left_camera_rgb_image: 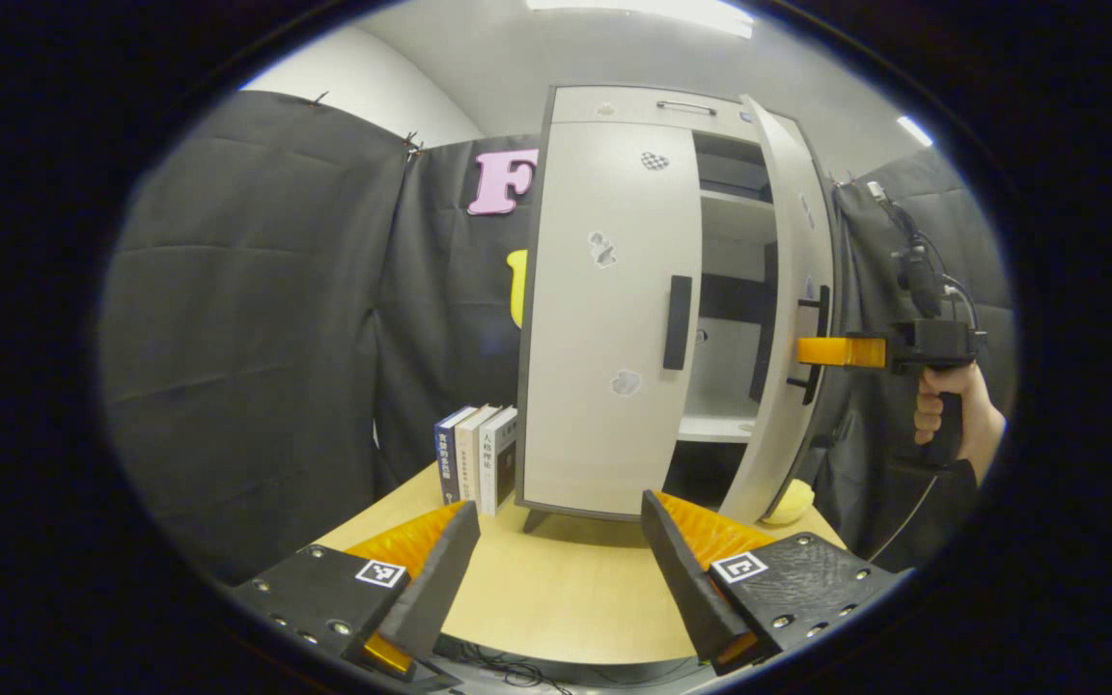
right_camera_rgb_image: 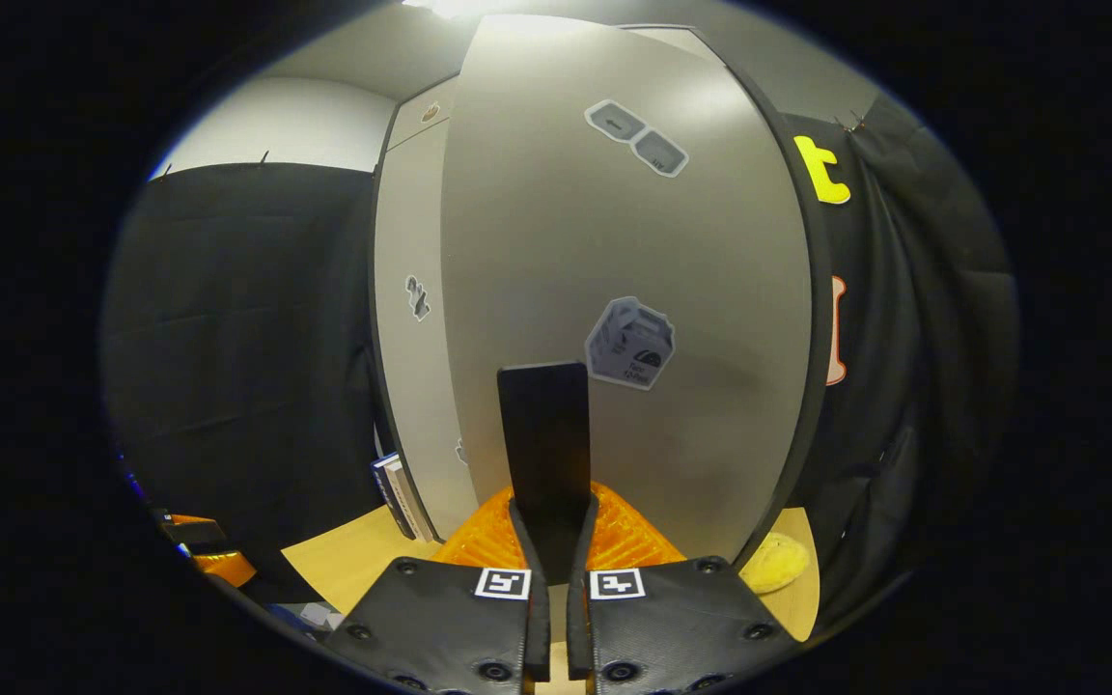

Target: Open the right door of the double-door shoe cabinet with the right hand, and open the left door with the left hand.

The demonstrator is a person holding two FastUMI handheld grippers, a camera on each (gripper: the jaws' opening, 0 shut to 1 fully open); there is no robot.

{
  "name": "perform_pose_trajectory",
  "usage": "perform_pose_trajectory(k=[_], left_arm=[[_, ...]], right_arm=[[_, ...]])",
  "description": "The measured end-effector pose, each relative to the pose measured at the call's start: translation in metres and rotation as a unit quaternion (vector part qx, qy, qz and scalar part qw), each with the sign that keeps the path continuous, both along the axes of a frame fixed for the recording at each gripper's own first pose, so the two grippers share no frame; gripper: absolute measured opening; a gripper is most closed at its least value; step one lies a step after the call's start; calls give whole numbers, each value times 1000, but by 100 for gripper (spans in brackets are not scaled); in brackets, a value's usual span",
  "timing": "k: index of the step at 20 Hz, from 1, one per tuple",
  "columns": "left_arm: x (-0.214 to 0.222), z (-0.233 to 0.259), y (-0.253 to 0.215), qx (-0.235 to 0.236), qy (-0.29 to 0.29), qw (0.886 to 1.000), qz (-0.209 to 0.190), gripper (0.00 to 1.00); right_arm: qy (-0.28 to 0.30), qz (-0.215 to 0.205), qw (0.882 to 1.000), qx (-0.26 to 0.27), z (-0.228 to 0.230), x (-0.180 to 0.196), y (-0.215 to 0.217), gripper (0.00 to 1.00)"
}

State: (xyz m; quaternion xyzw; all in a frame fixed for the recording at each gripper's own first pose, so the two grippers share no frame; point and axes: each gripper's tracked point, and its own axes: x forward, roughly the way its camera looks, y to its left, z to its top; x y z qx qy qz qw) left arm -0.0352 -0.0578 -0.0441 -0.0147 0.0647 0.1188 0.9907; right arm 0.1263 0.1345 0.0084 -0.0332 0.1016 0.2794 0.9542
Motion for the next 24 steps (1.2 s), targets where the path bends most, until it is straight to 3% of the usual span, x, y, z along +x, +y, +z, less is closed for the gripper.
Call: perform_pose_trajectory(k=[24], left_arm=[[-18, -23, -81, -6, 22, 1000, 4, 100]], right_arm=[[2, 23, 1000, 17, 4, -1, -31, 8]])
